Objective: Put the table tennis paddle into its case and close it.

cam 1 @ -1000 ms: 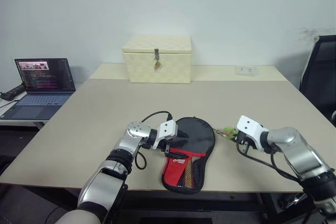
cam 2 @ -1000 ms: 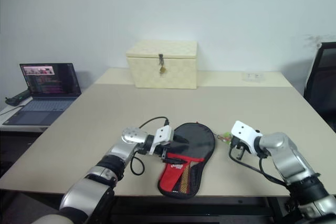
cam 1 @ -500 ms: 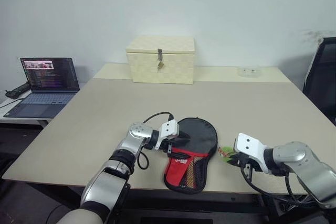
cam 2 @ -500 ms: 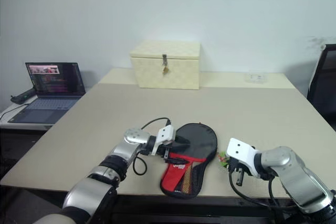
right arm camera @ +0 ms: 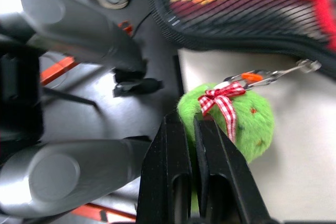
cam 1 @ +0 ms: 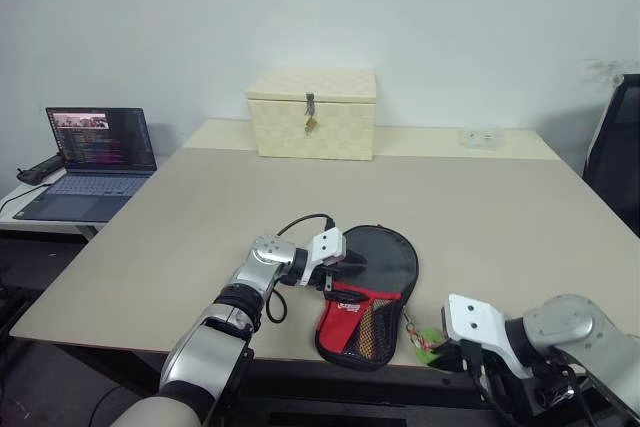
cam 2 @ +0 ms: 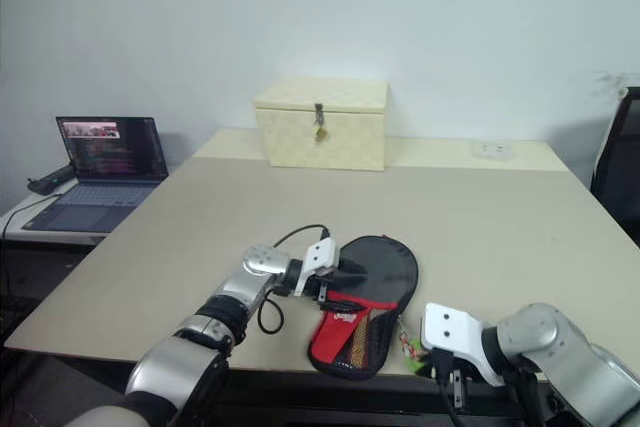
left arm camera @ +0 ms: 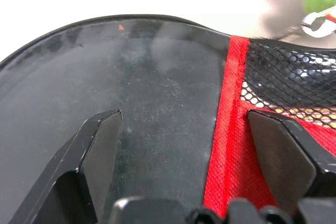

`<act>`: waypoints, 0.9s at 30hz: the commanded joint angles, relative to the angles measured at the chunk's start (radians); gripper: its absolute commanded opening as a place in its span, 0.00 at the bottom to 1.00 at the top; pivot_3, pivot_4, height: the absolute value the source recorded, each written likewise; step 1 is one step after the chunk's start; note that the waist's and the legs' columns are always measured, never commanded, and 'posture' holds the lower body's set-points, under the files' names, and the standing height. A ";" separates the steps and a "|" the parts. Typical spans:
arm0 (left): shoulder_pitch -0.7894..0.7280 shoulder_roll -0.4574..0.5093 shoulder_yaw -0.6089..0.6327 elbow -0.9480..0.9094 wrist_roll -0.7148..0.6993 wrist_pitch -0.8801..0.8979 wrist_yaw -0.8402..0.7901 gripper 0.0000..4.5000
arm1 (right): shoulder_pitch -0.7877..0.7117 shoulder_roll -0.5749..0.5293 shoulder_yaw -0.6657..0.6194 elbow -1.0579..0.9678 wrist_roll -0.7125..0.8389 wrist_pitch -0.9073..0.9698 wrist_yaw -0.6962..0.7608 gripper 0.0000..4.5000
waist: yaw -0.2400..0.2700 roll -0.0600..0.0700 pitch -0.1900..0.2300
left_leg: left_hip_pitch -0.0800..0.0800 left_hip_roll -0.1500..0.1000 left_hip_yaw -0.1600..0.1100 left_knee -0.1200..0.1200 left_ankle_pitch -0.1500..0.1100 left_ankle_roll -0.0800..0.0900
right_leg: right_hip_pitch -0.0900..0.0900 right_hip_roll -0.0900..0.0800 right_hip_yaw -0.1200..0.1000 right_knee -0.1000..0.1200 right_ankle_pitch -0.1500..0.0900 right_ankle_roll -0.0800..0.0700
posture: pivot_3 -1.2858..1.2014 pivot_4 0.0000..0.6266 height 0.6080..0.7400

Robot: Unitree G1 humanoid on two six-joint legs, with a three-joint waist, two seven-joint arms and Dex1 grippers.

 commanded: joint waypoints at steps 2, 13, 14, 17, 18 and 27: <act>0.039 -0.016 -0.067 0.053 0.079 0.005 0.006 0.93 | 0.022 -0.026 0.024 -0.117 0.106 -0.003 0.078 0.02 | 0.002 0.000 0.000 | 0.000 0.000 -0.001 0.000 0.000 0.000 | 0.001 0.000 -0.001 -0.002 0.000 0.000 | 0.52 0.24 1.00; 0.028 -0.026 -0.070 0.072 0.093 -0.012 0.025 0.93 | -0.033 -0.029 0.084 -0.215 0.181 0.025 0.092 0.02 | 0.002 0.000 -0.001 | -0.001 0.000 -0.010 0.000 -0.001 0.001 | 0.004 -0.001 -0.006 -0.009 0.001 0.001 | 0.52 0.24 1.00; 0.027 -0.027 -0.070 0.073 0.094 -0.013 0.029 0.93 | -0.036 -0.029 0.090 -0.220 0.186 0.027 0.094 0.02 | 0.002 0.000 -0.001 | -0.002 0.000 -0.010 0.000 -0.001 0.001 | 0.004 -0.001 -0.007 -0.009 0.001 0.001 | 0.52 0.24 1.00; 0.026 -0.030 -0.070 0.076 0.097 -0.015 0.034 0.93 | -0.041 -0.017 0.110 -0.228 0.196 0.033 0.089 0.02 | 0.002 0.000 -0.001 | -0.002 0.000 -0.013 -0.001 -0.001 0.000 | 0.005 -0.001 -0.009 -0.010 0.000 0.001 | 0.52 0.24 1.00; 0.026 -0.030 -0.070 0.076 0.098 -0.015 0.035 0.93 | -0.042 -0.014 0.115 -0.229 0.198 0.034 0.087 0.02 | 0.002 0.000 -0.001 | -0.003 0.000 -0.014 -0.001 -0.001 0.000 | 0.005 -0.001 -0.011 -0.010 0.000 0.000 | 0.52 0.24 1.00; 0.024 -0.033 -0.075 0.073 0.101 -0.016 0.028 0.93 | -0.037 0.033 0.161 -0.229 0.182 0.048 0.029 0.11 | 0.003 0.000 -0.001 | -0.003 0.000 -0.019 -0.001 -0.001 0.000 | 0.007 -0.001 -0.016 -0.010 -0.001 -0.001 | 0.52 0.24 1.00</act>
